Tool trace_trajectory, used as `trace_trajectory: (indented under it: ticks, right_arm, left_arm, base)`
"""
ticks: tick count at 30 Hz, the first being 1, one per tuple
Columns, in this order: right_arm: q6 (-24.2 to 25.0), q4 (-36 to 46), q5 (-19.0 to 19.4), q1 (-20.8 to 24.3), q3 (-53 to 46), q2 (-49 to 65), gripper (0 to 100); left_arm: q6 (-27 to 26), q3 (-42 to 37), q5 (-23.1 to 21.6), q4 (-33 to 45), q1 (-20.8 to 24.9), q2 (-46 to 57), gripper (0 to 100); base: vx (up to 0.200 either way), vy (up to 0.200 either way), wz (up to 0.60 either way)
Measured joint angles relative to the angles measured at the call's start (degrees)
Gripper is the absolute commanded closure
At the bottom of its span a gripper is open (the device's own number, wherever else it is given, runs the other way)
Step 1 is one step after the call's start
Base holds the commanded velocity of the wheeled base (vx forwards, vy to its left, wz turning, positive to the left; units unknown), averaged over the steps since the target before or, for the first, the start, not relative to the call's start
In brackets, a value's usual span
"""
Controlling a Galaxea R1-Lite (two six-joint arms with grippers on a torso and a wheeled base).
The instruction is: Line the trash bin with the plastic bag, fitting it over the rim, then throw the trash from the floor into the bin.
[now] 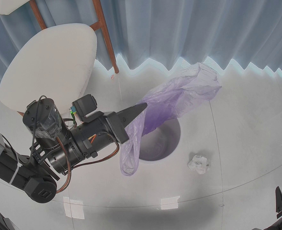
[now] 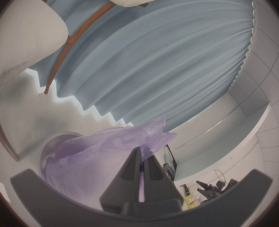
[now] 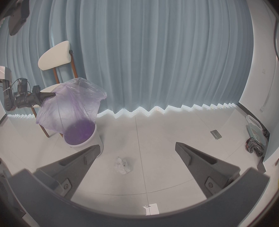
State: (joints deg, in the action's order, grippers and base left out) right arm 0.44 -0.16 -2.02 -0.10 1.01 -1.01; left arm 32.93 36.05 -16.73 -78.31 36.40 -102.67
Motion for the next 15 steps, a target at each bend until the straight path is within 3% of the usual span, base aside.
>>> trace_trajectory:
  ticks: [15]
  right_arm:
    - [0.00,0.00,0.06,0.00,0.00,0.00,0]
  left_arm:
    - [0.00,-2.65,-0.05,-0.02,-0.07,-0.22,100]
  base:
    - [0.000,0.000,0.00]
